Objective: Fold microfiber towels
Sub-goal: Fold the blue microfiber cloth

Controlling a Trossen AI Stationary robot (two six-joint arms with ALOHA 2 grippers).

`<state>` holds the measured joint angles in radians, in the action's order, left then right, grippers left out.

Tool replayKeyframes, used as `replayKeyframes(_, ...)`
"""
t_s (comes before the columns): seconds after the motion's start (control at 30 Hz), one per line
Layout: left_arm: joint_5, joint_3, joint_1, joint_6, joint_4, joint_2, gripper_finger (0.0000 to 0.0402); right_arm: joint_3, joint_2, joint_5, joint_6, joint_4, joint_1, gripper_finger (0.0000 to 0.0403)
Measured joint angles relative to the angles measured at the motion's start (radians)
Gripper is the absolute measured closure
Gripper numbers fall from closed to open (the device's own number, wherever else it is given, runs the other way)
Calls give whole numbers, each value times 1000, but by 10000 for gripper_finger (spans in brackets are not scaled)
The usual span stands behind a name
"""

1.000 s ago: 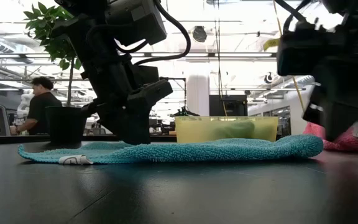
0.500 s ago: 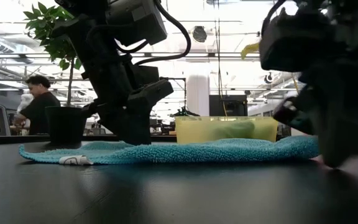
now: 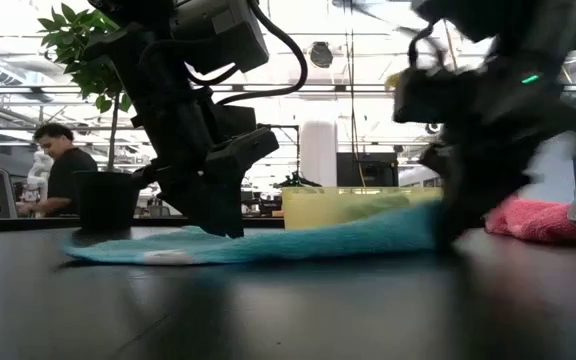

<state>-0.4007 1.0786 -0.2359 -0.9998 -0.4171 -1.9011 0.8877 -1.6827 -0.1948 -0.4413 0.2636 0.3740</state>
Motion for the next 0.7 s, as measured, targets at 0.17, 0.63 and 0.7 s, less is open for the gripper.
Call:
replayKeyframes(0.17, -1, 0, 0, -1, 0, 0, 259, 33, 69, -90, 64, 5, -46, 403)
replayKeyframes(0.63, 0, 0, 0, -5, 0, 0, 259, 31, 127, 70, 71, 30, -105, 403)
replayKeyframes(0.7, 0, 0, 0, -5, -1, 0, 259, 31, 127, 126, 49, 44, -74, 403)
